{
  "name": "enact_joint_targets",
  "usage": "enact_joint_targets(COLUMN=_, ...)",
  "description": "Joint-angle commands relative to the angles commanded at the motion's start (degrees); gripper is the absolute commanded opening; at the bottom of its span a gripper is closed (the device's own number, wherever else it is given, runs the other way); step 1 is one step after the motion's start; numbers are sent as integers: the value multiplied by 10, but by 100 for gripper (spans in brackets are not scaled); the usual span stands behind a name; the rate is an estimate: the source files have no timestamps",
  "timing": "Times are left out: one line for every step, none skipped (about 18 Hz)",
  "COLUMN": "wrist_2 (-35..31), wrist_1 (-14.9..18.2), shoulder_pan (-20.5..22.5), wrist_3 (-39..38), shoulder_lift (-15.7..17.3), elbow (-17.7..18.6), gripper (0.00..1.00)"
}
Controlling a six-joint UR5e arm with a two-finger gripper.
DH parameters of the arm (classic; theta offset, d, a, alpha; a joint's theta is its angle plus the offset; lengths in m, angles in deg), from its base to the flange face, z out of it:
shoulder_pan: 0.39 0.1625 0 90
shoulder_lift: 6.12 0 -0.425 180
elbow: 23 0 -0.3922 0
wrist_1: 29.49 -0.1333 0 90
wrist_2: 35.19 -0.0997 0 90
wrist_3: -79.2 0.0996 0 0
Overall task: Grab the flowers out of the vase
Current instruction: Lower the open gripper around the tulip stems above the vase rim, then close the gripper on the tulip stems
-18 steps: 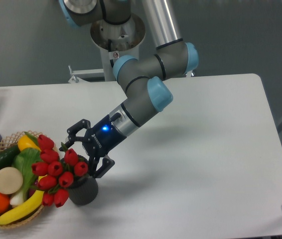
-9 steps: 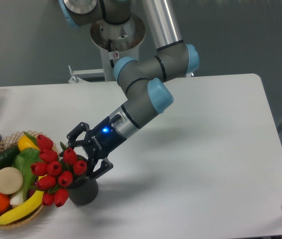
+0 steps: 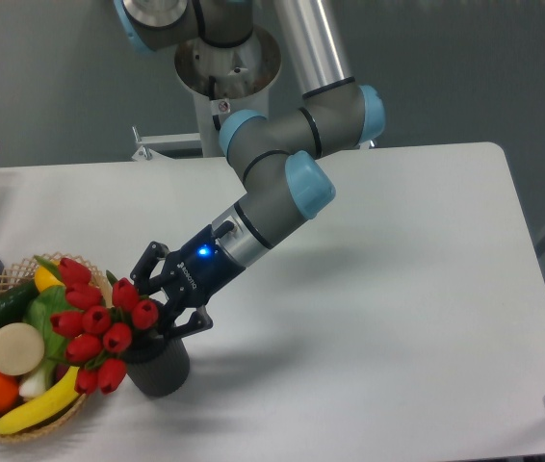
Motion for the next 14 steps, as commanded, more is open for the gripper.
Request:
enact_joint_targets(wrist_2=0, wrist_1=0, shoulder_pan=0, wrist_3=-1, shoulder_lift=1, elbow=0, gripper=41)
enact_joint_targets(wrist_2=0, wrist_1=0, shoulder_pan=0, wrist_3=-1, shoulder_lift=1, elbow=1, gripper=41)
enact_joint_targets(wrist_2=1, wrist_1=0, shoulder_pan=0, wrist_3=-1, shoulder_lift=2, elbow=0, gripper=41)
enact_joint_targets(wrist_2=3, wrist_1=0, shoulder_pan=1, wrist_3=-1, shoulder_lift=2, elbow=0, gripper=41)
enact_joint_targets(wrist_2=4, wrist_1=0, shoulder_pan=1, wrist_3=-1, shoulder_lift=3, elbow=0, gripper=41)
enact_joint_targets(wrist_2=5, wrist_1=0, shoulder_pan=3, wrist_3=-1, shoulder_lift=4, elbow=0, gripper=41)
enact_joint_targets(wrist_2=6, wrist_1=0, shoulder_pan=4, wrist_3=-2, shoulder_lift=5, elbow=0, gripper=41)
enact_joint_targets(wrist_2=6, wrist_1=0, shoulder_pan=4, wrist_3=-4, shoulder_lift=6, elbow=0, gripper=41)
enact_joint_targets(wrist_2=6, wrist_1=0, shoulder_pan=7, wrist_3=-10, shoulder_lift=11, elbow=0, gripper=41)
enact_joint_targets(wrist_2=6, wrist_1=0, shoulder_pan=8, wrist_3=-16, shoulder_lift=14, elbow=0, gripper=41)
enact_joint_targets(wrist_2=7, wrist_1=0, shoulder_pan=9, wrist_3=-25, shoulder_lift=15, elbow=-3, gripper=41)
enact_joint_targets(wrist_2=8, wrist_1=0, shoulder_pan=10, wrist_3=-37, shoulder_lift=20, elbow=-8, gripper=41)
enact_joint_targets(wrist_2=9, wrist_1=0, shoulder_pan=10, wrist_3=-53, shoulder_lift=25, elbow=-13, gripper=41)
enact_joint_targets(wrist_2=11, wrist_1=0, shoulder_pan=10, wrist_3=-68, shoulder_lift=30, elbow=-18, gripper=41)
